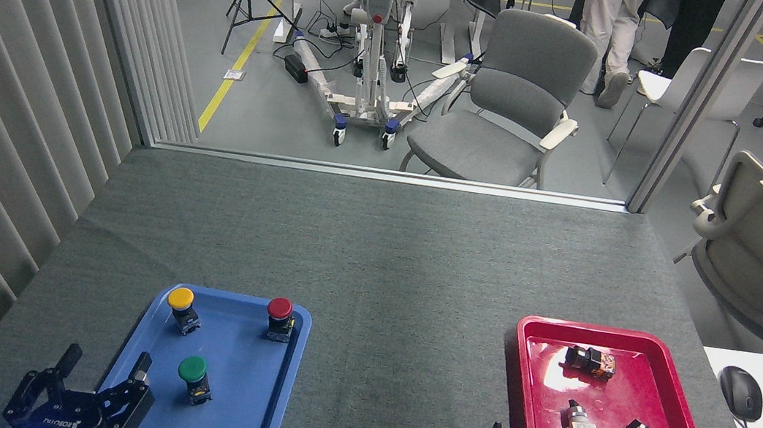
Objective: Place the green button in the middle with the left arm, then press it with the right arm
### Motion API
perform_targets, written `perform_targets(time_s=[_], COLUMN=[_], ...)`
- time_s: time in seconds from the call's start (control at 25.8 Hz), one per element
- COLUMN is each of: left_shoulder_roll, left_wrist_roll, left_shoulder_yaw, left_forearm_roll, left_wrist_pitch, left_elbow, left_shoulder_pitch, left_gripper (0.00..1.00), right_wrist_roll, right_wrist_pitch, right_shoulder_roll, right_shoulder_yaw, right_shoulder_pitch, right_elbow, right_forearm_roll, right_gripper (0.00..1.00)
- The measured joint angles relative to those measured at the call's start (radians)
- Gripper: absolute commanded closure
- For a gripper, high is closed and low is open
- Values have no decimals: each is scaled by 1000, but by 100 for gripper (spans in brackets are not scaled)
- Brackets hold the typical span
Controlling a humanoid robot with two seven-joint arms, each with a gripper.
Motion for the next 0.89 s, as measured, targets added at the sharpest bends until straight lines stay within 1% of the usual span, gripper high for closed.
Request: perform_targets(time_s=[0.39,0.62,0.89], left_shoulder_roll=[2,5,8], left_wrist_roll=[0,0,0], left_shoulder_yaw=[-1,-12,-17], left_forearm_roll=[1,2,7], left_wrist_pitch=[1,36,43], left_elbow=[21,23,32], left_shoulder_pitch=[-2,-2,-2], left_gripper=[0,0,0], right_wrist_roll=[0,1,4], right_wrist_pitch=[0,0,2], right_shoulder_roll=[-1,-1,-1], right_shoulder_yaw=[1,1,1], right_shoulder_pitch=[0,0,-2], right_elbow=[0,0,2], right_forearm_roll=[0,0,-1], right_gripper=[1,1,1])
